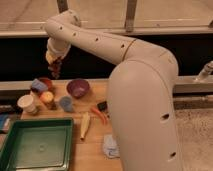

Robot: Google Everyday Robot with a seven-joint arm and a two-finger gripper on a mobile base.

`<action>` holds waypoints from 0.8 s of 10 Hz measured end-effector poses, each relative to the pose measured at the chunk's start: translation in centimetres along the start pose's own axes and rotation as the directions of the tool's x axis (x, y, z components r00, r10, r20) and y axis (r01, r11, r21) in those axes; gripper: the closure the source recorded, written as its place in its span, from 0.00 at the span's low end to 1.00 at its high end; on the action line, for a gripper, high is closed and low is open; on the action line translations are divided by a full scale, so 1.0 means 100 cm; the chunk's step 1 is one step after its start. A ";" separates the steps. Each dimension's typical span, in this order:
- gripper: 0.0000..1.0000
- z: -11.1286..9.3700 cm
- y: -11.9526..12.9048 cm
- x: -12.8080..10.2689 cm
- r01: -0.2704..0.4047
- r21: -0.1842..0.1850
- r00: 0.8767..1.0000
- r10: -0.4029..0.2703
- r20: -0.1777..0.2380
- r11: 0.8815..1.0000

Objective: Place grapes in paper cup

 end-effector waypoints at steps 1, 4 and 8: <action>1.00 0.003 0.010 -0.005 0.028 -0.045 1.000 -0.028 0.004 0.999; 1.00 0.011 0.055 -0.011 0.119 -0.184 0.993 -0.119 0.011 0.976; 1.00 0.025 0.102 -0.013 0.255 -0.244 0.964 -0.265 -0.006 0.936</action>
